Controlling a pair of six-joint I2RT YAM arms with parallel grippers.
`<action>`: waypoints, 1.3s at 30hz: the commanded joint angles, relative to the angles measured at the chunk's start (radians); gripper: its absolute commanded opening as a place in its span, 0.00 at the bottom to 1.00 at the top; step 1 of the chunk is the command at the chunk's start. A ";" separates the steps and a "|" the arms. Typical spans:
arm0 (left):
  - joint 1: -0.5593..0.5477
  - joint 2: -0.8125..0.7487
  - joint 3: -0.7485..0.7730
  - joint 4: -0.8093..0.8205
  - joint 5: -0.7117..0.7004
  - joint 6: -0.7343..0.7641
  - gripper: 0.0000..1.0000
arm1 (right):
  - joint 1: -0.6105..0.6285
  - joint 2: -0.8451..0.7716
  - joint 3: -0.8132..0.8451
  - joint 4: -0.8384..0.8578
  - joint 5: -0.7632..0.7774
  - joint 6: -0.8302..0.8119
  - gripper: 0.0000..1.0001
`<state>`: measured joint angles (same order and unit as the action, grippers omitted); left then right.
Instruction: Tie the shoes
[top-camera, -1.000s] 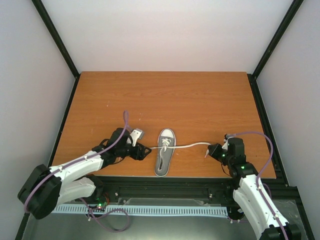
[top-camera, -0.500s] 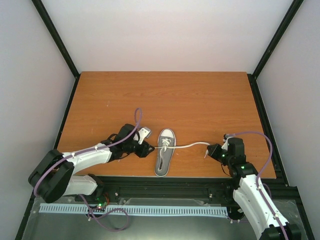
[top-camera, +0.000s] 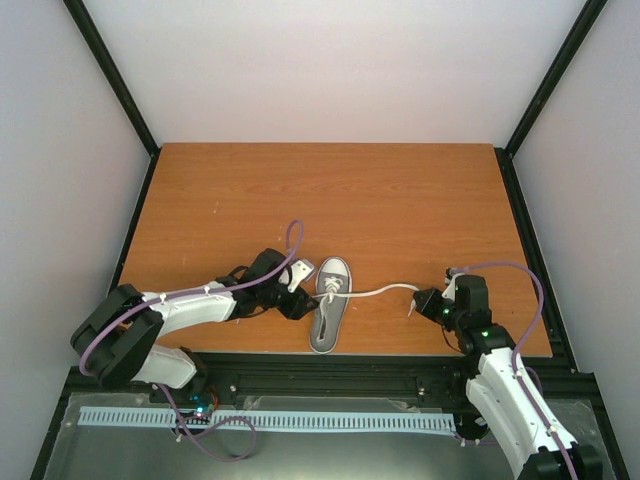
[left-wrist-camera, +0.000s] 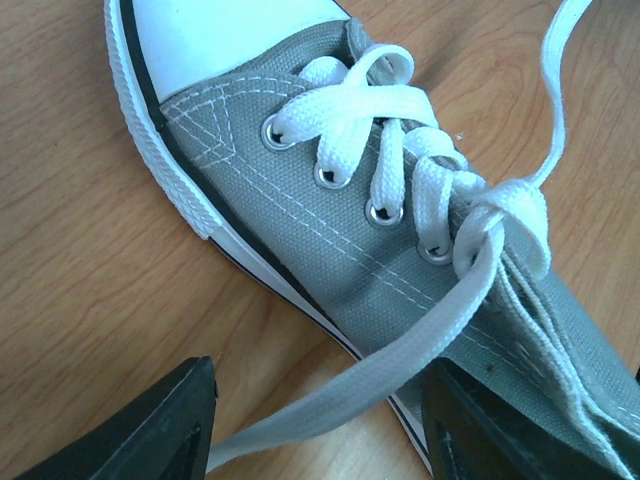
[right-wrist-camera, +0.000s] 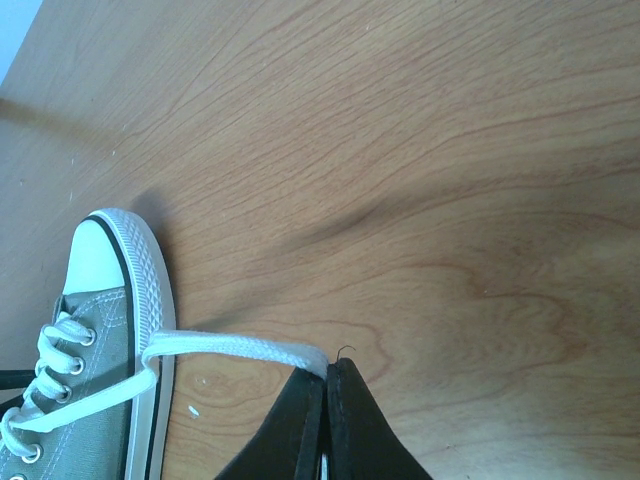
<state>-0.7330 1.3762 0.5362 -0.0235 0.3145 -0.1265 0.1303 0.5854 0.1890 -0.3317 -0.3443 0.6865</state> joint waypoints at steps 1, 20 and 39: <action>-0.017 -0.001 0.039 -0.005 -0.036 0.037 0.56 | -0.008 0.001 0.023 0.022 -0.013 -0.016 0.03; -0.017 -0.059 0.061 -0.063 -0.097 -0.001 0.01 | -0.008 0.007 0.054 -0.007 -0.033 -0.044 0.03; -0.017 -0.175 0.025 0.010 -0.066 -0.048 0.01 | -0.008 -0.036 0.052 -0.088 -0.031 -0.083 0.03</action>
<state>-0.7414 1.2339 0.5598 -0.0551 0.2325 -0.1570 0.1303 0.5488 0.2287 -0.4183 -0.3599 0.6163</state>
